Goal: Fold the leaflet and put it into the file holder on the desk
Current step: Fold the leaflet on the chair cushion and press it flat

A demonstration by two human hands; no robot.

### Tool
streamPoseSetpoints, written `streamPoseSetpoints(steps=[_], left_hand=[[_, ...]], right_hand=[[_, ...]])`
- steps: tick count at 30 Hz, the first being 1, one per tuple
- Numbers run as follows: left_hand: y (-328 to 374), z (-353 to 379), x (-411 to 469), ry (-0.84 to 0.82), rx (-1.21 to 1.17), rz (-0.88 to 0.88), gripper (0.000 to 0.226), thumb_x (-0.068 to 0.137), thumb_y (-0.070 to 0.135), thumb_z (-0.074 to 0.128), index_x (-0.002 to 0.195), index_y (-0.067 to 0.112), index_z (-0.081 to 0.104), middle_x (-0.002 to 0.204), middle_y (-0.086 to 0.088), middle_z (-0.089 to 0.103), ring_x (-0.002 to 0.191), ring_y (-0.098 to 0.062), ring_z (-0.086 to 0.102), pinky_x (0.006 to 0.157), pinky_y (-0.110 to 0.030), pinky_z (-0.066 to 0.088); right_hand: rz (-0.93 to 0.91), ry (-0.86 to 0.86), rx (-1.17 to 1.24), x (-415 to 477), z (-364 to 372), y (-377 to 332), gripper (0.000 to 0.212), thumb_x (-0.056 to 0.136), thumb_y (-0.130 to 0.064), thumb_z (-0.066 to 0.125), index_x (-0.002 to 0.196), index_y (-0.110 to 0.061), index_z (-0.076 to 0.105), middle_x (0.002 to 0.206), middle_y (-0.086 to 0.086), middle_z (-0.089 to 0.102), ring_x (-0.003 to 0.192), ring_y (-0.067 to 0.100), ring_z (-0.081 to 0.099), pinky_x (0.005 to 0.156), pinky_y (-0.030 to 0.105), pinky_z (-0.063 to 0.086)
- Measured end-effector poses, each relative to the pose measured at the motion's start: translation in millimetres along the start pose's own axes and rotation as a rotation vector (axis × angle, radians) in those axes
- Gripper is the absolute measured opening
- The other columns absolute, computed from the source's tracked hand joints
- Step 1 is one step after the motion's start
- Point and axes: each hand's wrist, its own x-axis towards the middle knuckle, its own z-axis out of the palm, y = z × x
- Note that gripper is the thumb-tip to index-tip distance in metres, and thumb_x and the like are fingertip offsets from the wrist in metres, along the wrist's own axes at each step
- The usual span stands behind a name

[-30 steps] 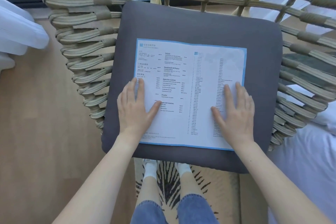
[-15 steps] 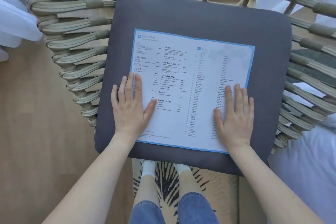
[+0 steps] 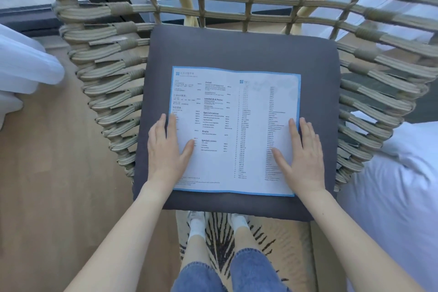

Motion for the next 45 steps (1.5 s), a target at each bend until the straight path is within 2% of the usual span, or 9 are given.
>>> streamPoseSetpoints(steps=[7,12,17,21,27,34,37,41,45], left_hand=[[10.0,-6.4,0.0,0.068,-0.335,-0.077,0.068,0.077,0.016,0.075,0.139,0.016,0.048,0.139,-0.002,0.05,0.128,-0.026,0.036,0.105,-0.027,0.026],[14.0,-19.7,3.5,0.019,-0.737,-0.264,0.055,0.075,0.005,0.074,0.12,0.035,0.06,0.122,0.009,0.058,0.1,-0.01,0.063,0.087,-0.031,0.054],[28.8,-38.9,-1.7,-0.008,-0.824,-0.206,0.054,0.075,-0.003,0.072,0.114,0.032,0.061,0.115,0.015,0.065,0.103,-0.005,0.066,0.083,-0.015,0.052],[58.9,-54.1,-11.0,-0.004,-0.835,-0.107,0.055,0.075,-0.004,0.072,0.113,0.034,0.061,0.104,0.03,0.067,0.091,0.005,0.065,0.077,-0.009,0.048],[114.3,-41.6,-24.8,-0.092,-0.888,-0.005,0.053,0.078,-0.001,0.071,0.115,0.035,0.06,0.102,0.03,0.066,0.092,-0.006,0.066,0.079,-0.016,0.051],[163.5,-5.3,-24.8,-0.151,-0.851,0.062,0.053,0.077,-0.002,0.07,0.113,0.034,0.061,0.111,0.017,0.067,0.093,-0.019,0.064,0.087,-0.041,0.056],[171.5,5.0,-22.6,-0.165,-0.811,0.036,0.051,0.076,0.0,0.07,0.113,0.035,0.061,0.105,0.027,0.066,0.09,-0.016,0.064,0.085,-0.041,0.056],[176.7,15.2,-21.1,-0.17,-0.772,0.026,0.051,0.078,0.001,0.071,0.115,0.033,0.061,0.112,0.02,0.066,0.092,-0.016,0.064,0.084,-0.039,0.056],[181.7,22.8,-20.4,-0.165,-0.709,0.065,0.052,0.079,0.002,0.069,0.12,0.033,0.06,0.119,0.015,0.065,0.094,-0.009,0.062,0.084,-0.034,0.055]], right_hand=[[0.063,-0.164,-0.058,-5.3,2.0,12.2,0.096,0.089,-0.058,0.058,0.16,-0.015,0.009,0.168,0.009,0.005,0.154,0.025,0.001,0.125,0.044,0.007],[0.086,-0.145,-0.039,-5.2,4.5,11.1,0.097,0.088,-0.056,0.063,0.159,-0.014,0.012,0.168,0.008,0.007,0.154,0.025,0.003,0.123,0.042,0.005],[0.092,-0.157,-0.023,-6.3,1.1,9.9,0.096,0.089,-0.056,0.061,0.159,-0.015,0.011,0.168,0.007,0.006,0.154,0.024,0.001,0.124,0.042,0.004],[0.104,-0.164,0.008,-5.6,-2.1,6.2,0.096,0.088,-0.055,0.062,0.159,-0.014,0.011,0.168,0.008,0.005,0.154,0.024,0.0,0.124,0.042,0.003],[0.107,-0.153,0.057,-6.2,-1.3,7.2,0.097,0.088,-0.055,0.062,0.159,-0.015,0.011,0.168,0.008,0.005,0.154,0.023,0.0,0.123,0.041,0.002],[0.086,-0.126,0.066,-6.3,4.6,12.2,0.097,0.087,-0.058,0.06,0.159,-0.016,0.01,0.168,0.007,0.006,0.154,0.023,0.0,0.123,0.04,0.001],[0.075,-0.11,0.078,-6.8,6.8,14.6,0.096,0.088,-0.06,0.058,0.159,-0.016,0.01,0.168,0.007,0.007,0.154,0.023,0.001,0.123,0.04,0.001],[0.055,-0.1,0.105,-7.7,8.6,16.3,0.094,0.089,-0.06,0.056,0.159,-0.016,0.011,0.168,0.006,0.007,0.154,0.023,0.001,0.123,0.04,0.0],[0.06,-0.064,0.329,-8.6,0.2,24.1,0.071,0.098,-0.048,0.046,0.158,-0.02,0.02,0.166,0.0,0.018,0.154,0.017,0.009,0.125,0.04,0.008]])
